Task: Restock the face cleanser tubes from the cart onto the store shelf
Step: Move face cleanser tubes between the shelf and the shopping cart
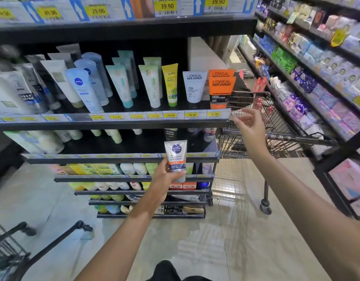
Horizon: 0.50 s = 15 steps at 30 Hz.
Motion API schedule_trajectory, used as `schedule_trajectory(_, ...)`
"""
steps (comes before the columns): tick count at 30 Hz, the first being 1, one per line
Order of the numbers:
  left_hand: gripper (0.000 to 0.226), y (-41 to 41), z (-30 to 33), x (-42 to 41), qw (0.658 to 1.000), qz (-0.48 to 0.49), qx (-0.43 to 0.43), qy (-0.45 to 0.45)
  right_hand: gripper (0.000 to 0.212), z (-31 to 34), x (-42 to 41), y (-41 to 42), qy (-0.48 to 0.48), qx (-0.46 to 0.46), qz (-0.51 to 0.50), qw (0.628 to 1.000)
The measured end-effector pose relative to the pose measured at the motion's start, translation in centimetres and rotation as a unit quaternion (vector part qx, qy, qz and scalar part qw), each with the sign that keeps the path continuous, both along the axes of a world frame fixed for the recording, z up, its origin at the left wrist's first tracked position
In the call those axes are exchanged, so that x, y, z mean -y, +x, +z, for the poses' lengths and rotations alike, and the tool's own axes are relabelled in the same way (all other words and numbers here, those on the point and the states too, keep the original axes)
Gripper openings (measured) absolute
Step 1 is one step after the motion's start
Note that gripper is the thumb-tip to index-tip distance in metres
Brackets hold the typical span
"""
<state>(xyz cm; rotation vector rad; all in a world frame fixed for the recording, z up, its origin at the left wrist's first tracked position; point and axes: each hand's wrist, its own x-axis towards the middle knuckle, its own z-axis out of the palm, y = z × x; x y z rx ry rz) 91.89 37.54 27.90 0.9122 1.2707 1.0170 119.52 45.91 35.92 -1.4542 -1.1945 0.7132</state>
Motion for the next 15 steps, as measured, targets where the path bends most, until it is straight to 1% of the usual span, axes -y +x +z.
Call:
schedule_trajectory(4,0.054,1.0,-1.0,-1.7,0.999,0.021,-0.039,-0.010,0.024,-4.8,1.5,-0.5,-0.075,0.056,0.011,0.996)
schedule_trajectory(6,0.052,1.6,-1.4,-2.9,0.999,0.024,-0.046,-0.009,0.024,-7.0,1.3,-1.5,-0.117,0.118,0.044,0.985)
schedule_trajectory(8,0.052,2.1,-2.0,-4.0,0.998,0.026,-0.054,-0.009,0.030,-8.8,0.5,-2.5,-0.128,0.218,0.089,0.963)
schedule_trajectory(11,0.053,3.0,-3.4,-6.2,0.995,0.038,-0.095,0.004,0.039,-11.0,-1.2,-3.8,-0.112,0.362,0.155,0.912)
schedule_trajectory(13,0.054,3.8,-4.2,-8.0,0.990,0.050,-0.130,0.012,0.045,-12.3,-2.3,-4.4,-0.109,0.418,0.186,0.883)
schedule_trajectory(15,0.049,4.4,-5.0,-9.5,0.988,0.053,-0.146,0.026,0.045,-13.7,-3.3,-4.7,-0.107,0.450,0.202,0.863)
